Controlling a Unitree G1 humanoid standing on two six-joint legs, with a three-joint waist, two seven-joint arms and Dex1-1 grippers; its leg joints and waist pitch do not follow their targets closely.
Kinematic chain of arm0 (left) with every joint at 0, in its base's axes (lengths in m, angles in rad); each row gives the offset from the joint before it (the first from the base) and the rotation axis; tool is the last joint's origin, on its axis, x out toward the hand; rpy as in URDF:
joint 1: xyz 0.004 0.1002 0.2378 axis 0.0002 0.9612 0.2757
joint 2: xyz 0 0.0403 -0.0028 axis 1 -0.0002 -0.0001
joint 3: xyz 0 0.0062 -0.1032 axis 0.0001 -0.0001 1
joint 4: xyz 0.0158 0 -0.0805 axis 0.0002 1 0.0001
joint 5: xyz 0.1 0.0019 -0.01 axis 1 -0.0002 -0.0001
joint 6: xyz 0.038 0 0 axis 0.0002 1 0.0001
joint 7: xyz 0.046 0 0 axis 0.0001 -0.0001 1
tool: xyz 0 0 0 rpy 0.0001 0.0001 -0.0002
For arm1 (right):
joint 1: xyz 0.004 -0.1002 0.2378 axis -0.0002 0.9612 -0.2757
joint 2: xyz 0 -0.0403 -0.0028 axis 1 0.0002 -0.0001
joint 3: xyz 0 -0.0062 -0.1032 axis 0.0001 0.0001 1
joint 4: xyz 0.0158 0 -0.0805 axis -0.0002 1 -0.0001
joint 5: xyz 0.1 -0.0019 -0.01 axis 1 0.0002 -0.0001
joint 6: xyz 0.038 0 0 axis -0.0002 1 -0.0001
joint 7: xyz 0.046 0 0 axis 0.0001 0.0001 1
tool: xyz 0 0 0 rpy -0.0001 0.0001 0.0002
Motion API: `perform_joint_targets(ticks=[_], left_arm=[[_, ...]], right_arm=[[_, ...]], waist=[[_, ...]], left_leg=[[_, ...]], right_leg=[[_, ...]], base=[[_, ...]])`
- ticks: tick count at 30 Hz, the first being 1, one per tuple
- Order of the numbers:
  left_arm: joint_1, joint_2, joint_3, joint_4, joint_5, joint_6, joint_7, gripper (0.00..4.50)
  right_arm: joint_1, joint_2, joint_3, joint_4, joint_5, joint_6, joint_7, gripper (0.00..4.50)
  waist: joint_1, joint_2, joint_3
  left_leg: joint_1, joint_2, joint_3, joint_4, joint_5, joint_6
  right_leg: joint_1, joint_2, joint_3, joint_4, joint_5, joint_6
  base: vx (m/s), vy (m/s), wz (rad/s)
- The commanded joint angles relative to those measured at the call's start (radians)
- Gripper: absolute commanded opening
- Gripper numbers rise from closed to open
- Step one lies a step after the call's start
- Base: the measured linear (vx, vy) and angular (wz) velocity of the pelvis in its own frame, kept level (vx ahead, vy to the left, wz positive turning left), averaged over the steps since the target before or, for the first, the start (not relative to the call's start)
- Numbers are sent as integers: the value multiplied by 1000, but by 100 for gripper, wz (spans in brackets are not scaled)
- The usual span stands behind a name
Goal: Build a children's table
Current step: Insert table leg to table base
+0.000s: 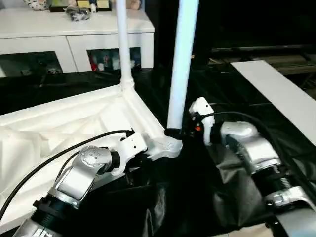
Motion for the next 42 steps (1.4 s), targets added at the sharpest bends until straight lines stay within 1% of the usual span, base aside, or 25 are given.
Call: perform_joint_targets(ticks=[1, 4, 6, 9, 10, 13, 20, 23, 24, 26, 27, 28, 29, 30, 31, 32, 33, 34, 35, 36, 37, 38, 39, 41, 42], left_arm=[[-5, -4, -22, -34, -17, -36, -31, 0], [-6, -3, -22, -34, -16, -37, -31, 0], [-7, -1, -21, -34, -18, -36, -34, 0], [-9, 1, -20, -35, -20, -34, -40, 0], [-10, 3, -19, -34, -21, -34, -44, 0], [-10, 3, -19, -33, -21, -34, -45, 0], [-8, 6, -12, -22, -22, -32, -38, 0], [-19, -20, 20, 29, -18, 10, 26, 0], [-24, -31, 30, 44, -17, 23, 48, 0], [-47, -66, 47, 101, 10, 58, 134, 0], [-49, -70, 49, 107, 13, 62, 144, 0], [-62, -92, 57, 130, 25, 89, 188, 0], [-77, -121, 66, 151, 34, 123, 235, 0], [-92, -151, 73, 164, 39, 155, 274, 0], [-106, -184, 78, 171, 40, 187, 307, 0], [-121, -217, 79, 177, 40, 211, 332, 0], [-131, -237, 77, 182, 41, 224, 345, 0], [-146, -266, 73, 193, 45, 232, 365, 0], [-153, -278, 72, 199, 48, 234, 373, 0], [-170, -304, 67, 217, 55, 234, 396, 0], [-170, -304, 67, 217, 55, 234, 396, 0], [-195, -334, 65, 246, 64, 226, 431, 0], [-241, -386, 75, 292, 72, 209, 498, 0], [-266, -405, 87, 309, 68, 203, 525, 0], [-273, -405, 89, 314, 70, 192, 530, 0]], right_arm=[[67, -31, 118, 84, -97, 68, 34, 183], [63, -36, 123, 80, -103, 80, 39, 183], [65, -37, 125, 91, -110, 83, 37, 183], [74, -38, 120, 114, -111, 91, 39, 183], [79, -35, 116, 139, -120, 86, 27, 183], [83, -25, 106, 164, -123, 84, 1, 183], [90, 9, 72, 226, -138, 69, -104, 183], [79, 47, 31, 299, -152, 64, -251, 183], [75, 58, 18, 315, -153, 63, -290, 183], [58, 98, -29, 368, -150, 53, -431, 183], [56, 102, -33, 373, -150, 52, -445, 183], [45, 121, -53, 396, -148, 43, -509, 183], [32, 145, -75, 420, -142, 37, -569, 183], [19, 166, -95, 442, -135, 29, -623, 183], [4, 187, -111, 463, -132, 17, -679, 183], [-13, 209, -125, 486, -127, 3, -734, 183], [-25, 224, -137, 502, -120, -8, -773, 183], [-41, 246, -150, 524, -112, -23, -824, 183], [-48, 255, -155, 535, -108, -30, -845, 183], [-62, 275, -166, 552, -102, -47, -894, 183], [-62, 275, -166, 552, -102, -47, -894, 183], [-78, 298, -171, 571, -102, -70, -935, 183], [-105, 337, -176, 602, -108, -109, -996, 183], [-117, 352, -165, 614, -127, -131, -1014, 183], [-121, 358, -169, 615, -124, -139, -1008, 183]], waist=[[-1, 4, -19], [6, 3, -20], [9, 4, -19], [9, 3, -17], [9, 9, -17], [6, 8, -15], [1, 5, -7], [-8, 6, -1], [-18, 6, 3], [-28, 11, 7], [-39, 19, 9], [-43, 26, 10], [-46, 34, 12], [-7, 61, 14], [44, 59, 15], [37, 11, -17], [3, -67, -17], [19, -25, -10], [23, -16, 5], [23, 8, 1], [15, 20, -3], [-6, 21, 2], [-3, 29, -13], [-4, 22, -15], [-3, 17, -8]], left_leg=[[29, 63, -30, -88, -510, -46], [27, 63, -24, -85, -454, -29], [26, 62, -23, -86, -438, -24], [28, 62, -25, -87, -458, -31], [30, 63, -26, -89, -470, -38], [30, 63, -29, -91, -493, -48], [37, 61, -39, -93, -570, -64], [43, 58, -47, -94, -633, -76], [49, 56, -55, -93, -685, -87], [54, 52, -65, -96, -754, -99], [61, 50, -75, -103, -827, -111], [59, 52, -79, -114, -870, -119], [52, 54, -81, -130, -914, -124], [-77, 73, -44, -263, -1068, -138], [-118, 66, 6, -286, -1071, -127], [-16, 43, 62, -229, -773, -111], [106, -7, -45, 89, -237, -34], [44, -18, -81, 97, -79, 13], [-5, -17, -110, 105, -26, 15], [28, 45, -102, -17, -226, -106], [40, 57, -106, -52, -366, -133], [51, 65, -105, -83, -554, -147], [65, 55, -88, -85, -562, -128], [58, 51, -74, -86, -508, -93], [45, 51, -65, -91, -509, -79]], right_leg=[[-17, -54, 34, -95, -325, -153], [-9, -53, 34, -90, -261, -175], [-6, -54, 33, -90, -270, -178], [-7, -56, 33, -95, -326, -168], [-9, -56, 33, -97, -340, -163], [-10, -54, 32, -96, -349, -159], [-21, -62, 33, -113, -521, -116], [-30, -63, 29, -122, -626, -88], [-36, -63, 21, -130, -702, -63], [-39, -60, 7, -138, -746, -41], [-34, -50, -15, -142, -744, -34], [-24, -42, -27, -138, -708, -33], [-11, -34, -41, -129, -647, -40], [125, -2, -78, 103, -274, -88], [139, 14, -87, 140, -220, -76], [69, -15, -21, 85, -444, -65], [-91, -137, 43, -156, -954, -25], [-30, -176, 98, -181, -995, -58], [8, -185, 108, -169, -950, -97], [21, -95, 13, -85, -602, -154], [0, -45, 5, -49, -433, -153], [1, -31, 5, -40, -221, -154], [3, -39, 11, -53, -158, -162], [10, -46, 16, -64, -149, -168], [5, -53, 23, -82, -249, -145]], base=[[0, 0, 0], [0, 0, 0], [0, 0, 0], [0, 0, 0], [0, 0, 0], [0, 0, 0], [0, 0, 0], [0, 0, 0], [0, 0, 0], [-76, 36, -15], [-86, 45, -17], [-93, 66, -21], [-141, 83, -21], [-141, 83, -21], [-168, 50, 10], [-51, -78, 22], [-51, -78, 22], [-5, -67, -8], [-27, 89, -22], [-27, 89, -22], [-39, 97, 5], [-72, 42, 24], [-72, 42, 24], [-30, 15, 7], [0, 0, 0]])
